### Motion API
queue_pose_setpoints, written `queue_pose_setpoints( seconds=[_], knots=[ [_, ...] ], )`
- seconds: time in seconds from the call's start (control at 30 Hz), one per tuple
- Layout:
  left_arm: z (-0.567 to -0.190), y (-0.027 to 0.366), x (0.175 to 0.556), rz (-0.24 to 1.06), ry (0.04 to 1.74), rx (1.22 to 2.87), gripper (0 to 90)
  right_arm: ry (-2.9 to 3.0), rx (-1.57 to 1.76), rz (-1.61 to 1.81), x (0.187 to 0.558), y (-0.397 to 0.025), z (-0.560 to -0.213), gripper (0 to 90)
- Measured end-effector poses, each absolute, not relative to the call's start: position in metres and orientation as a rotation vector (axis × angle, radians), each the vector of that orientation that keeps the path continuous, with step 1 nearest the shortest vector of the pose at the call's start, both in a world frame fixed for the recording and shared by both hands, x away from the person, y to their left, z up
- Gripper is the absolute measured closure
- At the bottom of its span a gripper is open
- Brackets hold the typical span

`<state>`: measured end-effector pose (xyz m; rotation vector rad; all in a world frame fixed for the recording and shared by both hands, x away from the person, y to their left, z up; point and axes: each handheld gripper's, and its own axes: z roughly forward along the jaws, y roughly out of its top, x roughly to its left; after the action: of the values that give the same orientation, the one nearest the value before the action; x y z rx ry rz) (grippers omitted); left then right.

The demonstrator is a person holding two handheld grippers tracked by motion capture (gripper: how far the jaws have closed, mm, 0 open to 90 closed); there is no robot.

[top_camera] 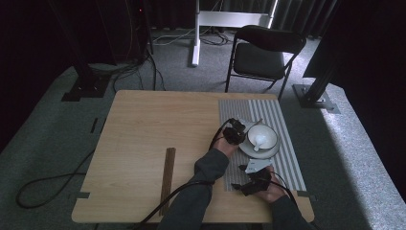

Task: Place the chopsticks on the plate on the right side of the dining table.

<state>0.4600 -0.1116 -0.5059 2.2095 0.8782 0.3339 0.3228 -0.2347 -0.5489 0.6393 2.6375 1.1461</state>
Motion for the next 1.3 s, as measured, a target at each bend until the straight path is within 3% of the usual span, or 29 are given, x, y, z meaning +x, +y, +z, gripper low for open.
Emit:
queue_pose_setpoints(
  seconds=[0.67,1.3],
  knots=[
    [-0.5,-0.103,0.459,0.325,0.89,2.189,75.6,2.638,0.638,1.146,0.323,-0.235,-0.549,17.7],
    [-0.463,-0.065,0.451,0.411,0.902,2.147,74.0,2.639,0.637,1.147,0.323,-0.235,-0.549,17.7]
  ],
)
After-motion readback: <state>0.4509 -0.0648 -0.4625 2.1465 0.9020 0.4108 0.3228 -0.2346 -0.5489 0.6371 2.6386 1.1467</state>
